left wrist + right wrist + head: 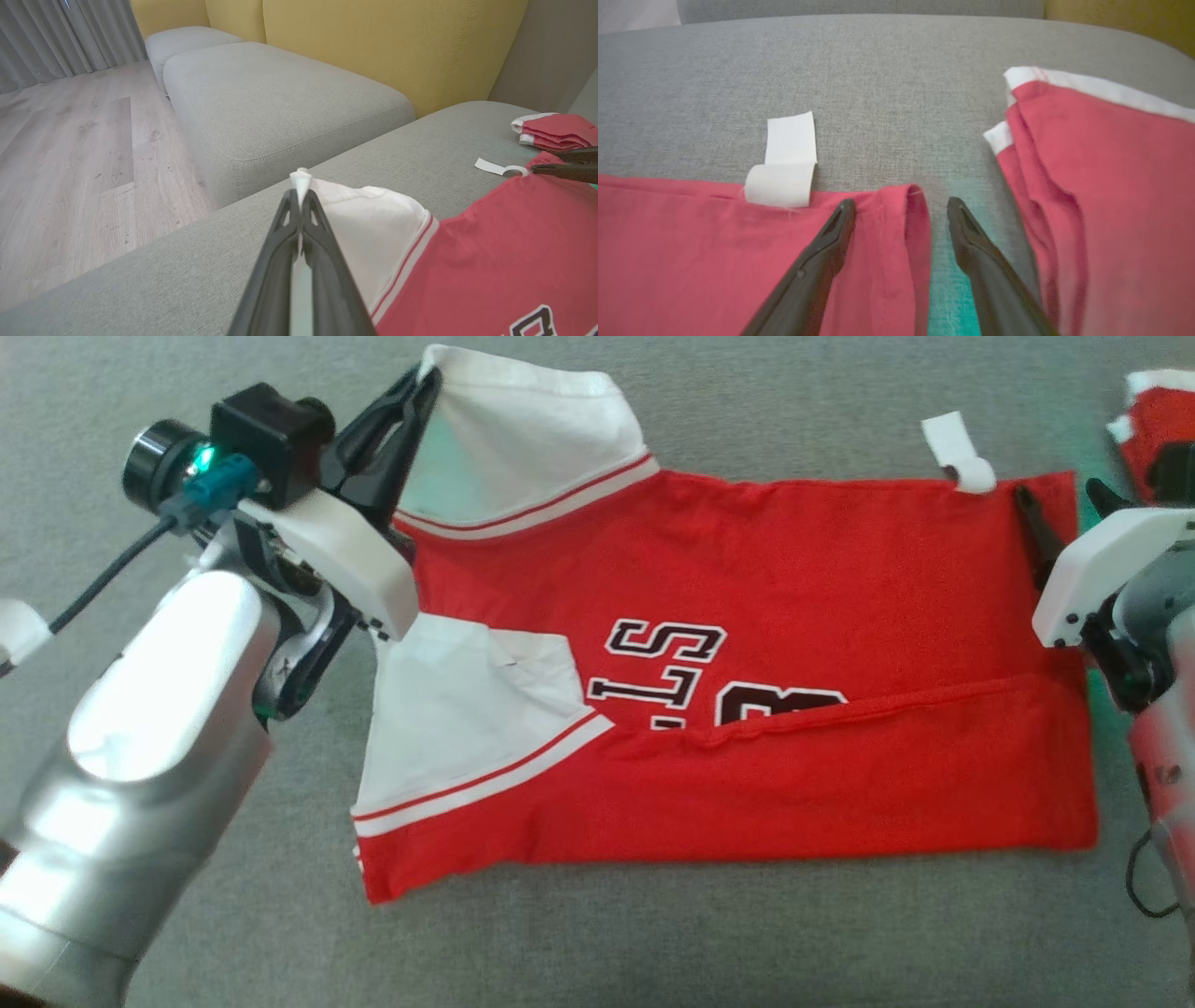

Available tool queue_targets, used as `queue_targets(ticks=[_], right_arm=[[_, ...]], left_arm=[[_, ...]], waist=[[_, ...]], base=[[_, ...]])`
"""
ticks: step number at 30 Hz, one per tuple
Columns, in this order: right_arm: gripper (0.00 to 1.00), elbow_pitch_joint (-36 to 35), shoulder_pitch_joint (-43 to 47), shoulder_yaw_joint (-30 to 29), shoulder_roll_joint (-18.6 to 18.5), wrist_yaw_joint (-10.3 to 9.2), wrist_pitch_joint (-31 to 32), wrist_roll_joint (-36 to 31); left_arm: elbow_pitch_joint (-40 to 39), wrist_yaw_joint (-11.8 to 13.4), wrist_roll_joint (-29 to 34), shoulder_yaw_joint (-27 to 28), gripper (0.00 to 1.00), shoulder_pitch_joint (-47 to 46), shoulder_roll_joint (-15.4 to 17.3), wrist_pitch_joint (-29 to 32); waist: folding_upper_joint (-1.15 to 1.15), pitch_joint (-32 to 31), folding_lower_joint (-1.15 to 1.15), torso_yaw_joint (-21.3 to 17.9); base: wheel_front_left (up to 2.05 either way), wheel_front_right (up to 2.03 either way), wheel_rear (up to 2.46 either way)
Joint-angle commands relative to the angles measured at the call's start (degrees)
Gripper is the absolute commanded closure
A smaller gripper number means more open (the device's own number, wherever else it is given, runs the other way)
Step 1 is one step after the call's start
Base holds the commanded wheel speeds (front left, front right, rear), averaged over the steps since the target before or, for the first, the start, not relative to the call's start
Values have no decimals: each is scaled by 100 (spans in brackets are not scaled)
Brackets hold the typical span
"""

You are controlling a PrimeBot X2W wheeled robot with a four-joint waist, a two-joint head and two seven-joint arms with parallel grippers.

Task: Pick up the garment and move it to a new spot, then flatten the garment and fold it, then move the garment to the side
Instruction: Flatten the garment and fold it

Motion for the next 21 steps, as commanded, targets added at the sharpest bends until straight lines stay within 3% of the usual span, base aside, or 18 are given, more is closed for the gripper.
queue_targets(ticks=[1,4,5,6,7,21], right_arm=[[0,26,-168,136,-100,-4,-21,-5],[0,327,-321,259,-126,-4,14,19],[15,416,-366,317,-131,-4,46,34],[72,493,-407,375,-140,-4,69,56],[100,549,-443,446,-146,-4,75,79],[100,169,-1310,900,-49,-4,-979,919]], left_arm=[[-341,75,-18,209,100,-144,294,70],[-549,131,-8,182,100,-71,388,188],[-597,148,-5,182,100,-58,415,210],[-630,168,-8,188,100,-50,435,228],[-645,192,-12,201,100,-46,453,239],[21,484,35,702,100,-527,587,-353]], waist=[[0,43,0,79],[0,74,0,106],[0,82,0,112],[0,85,0,116],[0,84,0,118],[0,102,0,-190]], base=[[0,0,0],[0,0,0],[0,0,0],[0,0,0],[0,0,0],[0,0,0]])
